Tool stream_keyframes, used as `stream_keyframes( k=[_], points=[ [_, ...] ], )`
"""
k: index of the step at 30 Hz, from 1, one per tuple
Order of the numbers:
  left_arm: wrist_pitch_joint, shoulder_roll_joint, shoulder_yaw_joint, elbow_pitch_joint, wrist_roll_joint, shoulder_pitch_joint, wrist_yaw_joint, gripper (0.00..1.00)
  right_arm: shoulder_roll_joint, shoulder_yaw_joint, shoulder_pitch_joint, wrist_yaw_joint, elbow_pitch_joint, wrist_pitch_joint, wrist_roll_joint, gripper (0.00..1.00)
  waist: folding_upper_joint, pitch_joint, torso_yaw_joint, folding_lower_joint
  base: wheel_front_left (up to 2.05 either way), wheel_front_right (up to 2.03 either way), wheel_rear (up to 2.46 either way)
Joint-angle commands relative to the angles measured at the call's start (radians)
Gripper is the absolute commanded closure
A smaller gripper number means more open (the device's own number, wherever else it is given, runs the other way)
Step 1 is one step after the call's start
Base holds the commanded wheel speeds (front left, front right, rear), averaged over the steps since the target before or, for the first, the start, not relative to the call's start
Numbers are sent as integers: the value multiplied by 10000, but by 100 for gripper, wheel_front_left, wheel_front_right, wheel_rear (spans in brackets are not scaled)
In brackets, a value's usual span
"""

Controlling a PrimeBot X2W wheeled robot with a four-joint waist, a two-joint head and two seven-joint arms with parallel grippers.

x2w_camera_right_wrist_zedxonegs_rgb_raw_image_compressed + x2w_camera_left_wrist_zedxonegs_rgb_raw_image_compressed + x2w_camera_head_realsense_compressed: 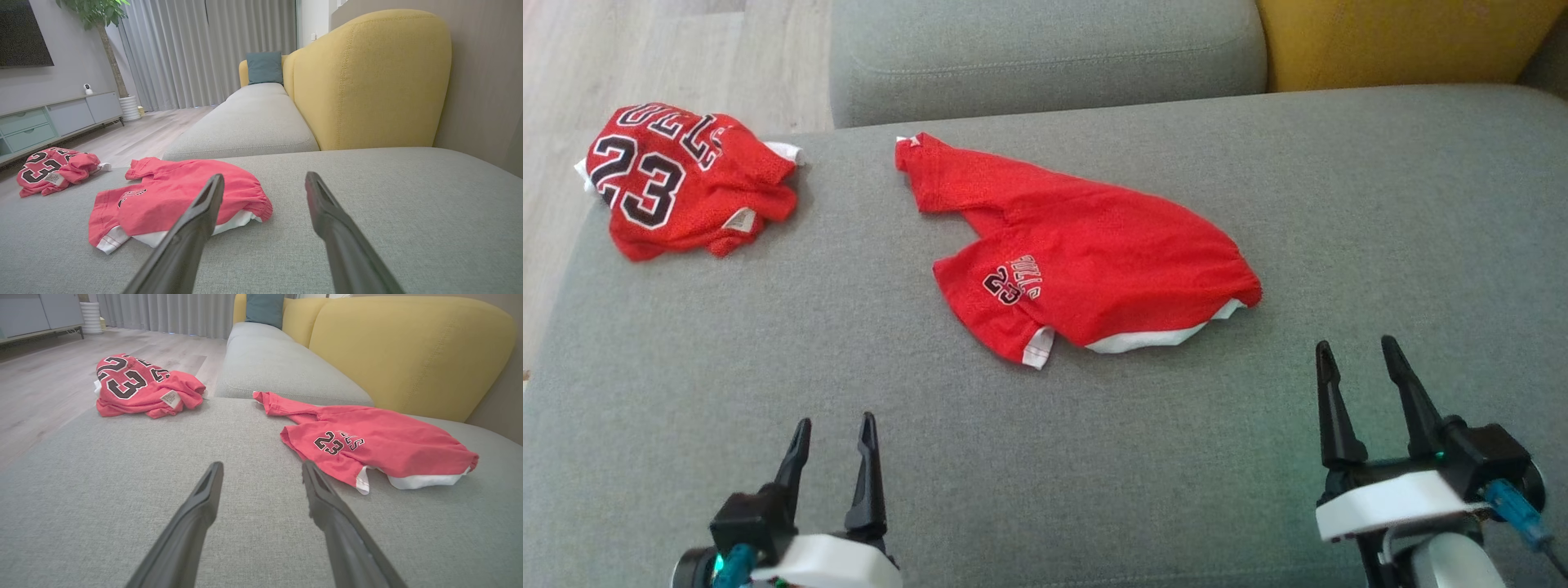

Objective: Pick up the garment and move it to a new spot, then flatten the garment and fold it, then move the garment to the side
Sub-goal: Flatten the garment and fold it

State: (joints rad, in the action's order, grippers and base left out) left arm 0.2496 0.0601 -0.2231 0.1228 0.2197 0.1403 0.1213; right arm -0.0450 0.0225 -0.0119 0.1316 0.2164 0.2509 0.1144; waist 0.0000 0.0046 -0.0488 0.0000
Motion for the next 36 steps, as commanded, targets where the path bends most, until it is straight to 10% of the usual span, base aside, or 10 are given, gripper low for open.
stream_keyframes(
  k=[1, 19, 31, 34, 36],
  points=[
    [122, -31, 373, -266, -135, -280, -76, 0, -52, 262, 294, -9, -297, 109, 17, 0, 0, 47, -39, 0, 0, 0, 0],
    [85, -95, -1205, 2634, -271, -3048, -791, 0, -52, 398, 1318, -9, -617, 109, 172, 0, 0, 2011, -1365, 0, 0, 0, 0],
    [70, -98, -2206, 4453, 1237, -5035, -297, 0, -52, 368, 1669, -9, -718, 109, 394, 0, 0, 2731, -2148, 0, 0, 0, 0],
    [108, -98, -2291, 4329, 1386, -5176, -195, 100, -52, 341, 1681, -9, -712, 109, 417, 0, 0, 2734, -2167, 0, 0, 0, 0],
    [115, -98, -2349, 4155, 1307, -5191, -203, 100, -52, 263, 1665, -9, -698, 109, 403, 0, 0, 2700, -2103, 0, 0, 0, 0]
  ],
)
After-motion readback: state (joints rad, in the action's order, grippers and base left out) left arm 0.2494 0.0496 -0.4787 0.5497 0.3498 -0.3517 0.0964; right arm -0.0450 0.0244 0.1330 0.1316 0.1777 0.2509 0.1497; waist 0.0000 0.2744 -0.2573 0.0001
